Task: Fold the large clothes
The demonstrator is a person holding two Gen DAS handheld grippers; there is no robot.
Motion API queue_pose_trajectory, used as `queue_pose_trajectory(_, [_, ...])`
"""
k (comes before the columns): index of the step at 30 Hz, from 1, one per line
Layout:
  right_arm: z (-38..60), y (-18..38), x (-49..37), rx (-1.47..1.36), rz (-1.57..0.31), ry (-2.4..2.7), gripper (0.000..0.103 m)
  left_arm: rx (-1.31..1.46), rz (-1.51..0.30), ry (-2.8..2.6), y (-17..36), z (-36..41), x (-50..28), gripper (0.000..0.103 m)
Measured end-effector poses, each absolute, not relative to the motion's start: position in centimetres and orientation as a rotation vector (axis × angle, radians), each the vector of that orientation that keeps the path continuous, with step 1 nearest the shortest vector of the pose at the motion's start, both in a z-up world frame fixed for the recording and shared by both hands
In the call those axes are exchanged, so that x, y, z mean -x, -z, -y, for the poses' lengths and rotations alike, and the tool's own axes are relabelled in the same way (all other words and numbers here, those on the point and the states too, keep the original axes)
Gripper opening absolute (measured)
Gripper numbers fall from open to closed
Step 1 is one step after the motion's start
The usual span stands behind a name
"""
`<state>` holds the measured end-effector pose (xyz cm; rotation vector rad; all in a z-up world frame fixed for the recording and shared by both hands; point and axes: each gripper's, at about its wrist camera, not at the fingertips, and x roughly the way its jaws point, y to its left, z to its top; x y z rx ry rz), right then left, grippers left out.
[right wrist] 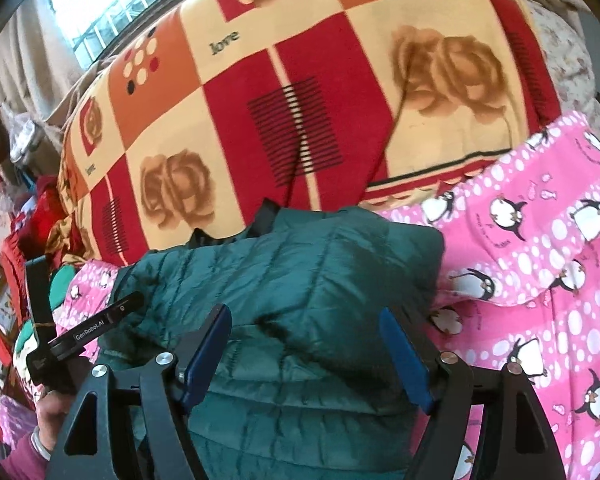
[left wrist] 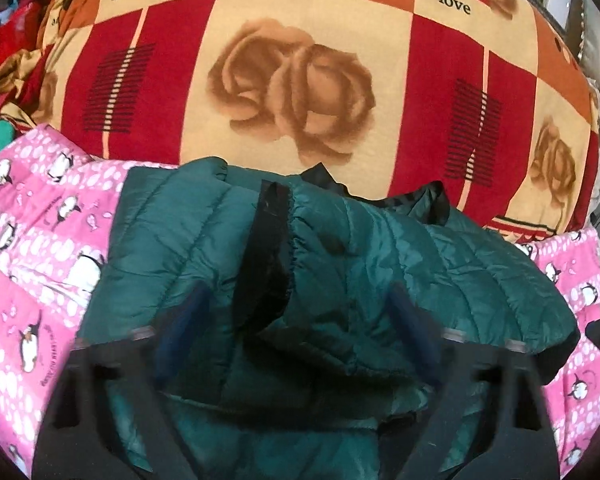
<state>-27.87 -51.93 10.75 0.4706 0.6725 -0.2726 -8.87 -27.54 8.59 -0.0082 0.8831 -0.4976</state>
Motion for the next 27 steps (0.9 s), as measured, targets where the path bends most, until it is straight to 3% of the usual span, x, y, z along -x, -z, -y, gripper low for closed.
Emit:
queue_pose_trajectory(2, [52.6,-10.5,28.1,-0.489,-0.670,0.289,0.075,-0.011,-0.902,0.484,-8.3,27.8,8.5,0.031])
queue_pose_trajectory(5, [53.7,-10.1,28.7,-0.547,-0.650,0.311,0.075,-0.002,-0.888,0.495,-8.7,27.5,8.3,0.020])
queue_pose_trajectory(14, [53.4,-9.0,27.1,-0.587,-0.656,0.282,0.075,-0.008,-0.724,0.439,-13.5,24.0,8.3,0.014])
queue_pose_trajectory(27, [46.5,-3.2,19.2,-0.266,-0.839,0.229,0.075,-0.034,-0.803,0.353,-8.7,20.3,8.1,0.013])
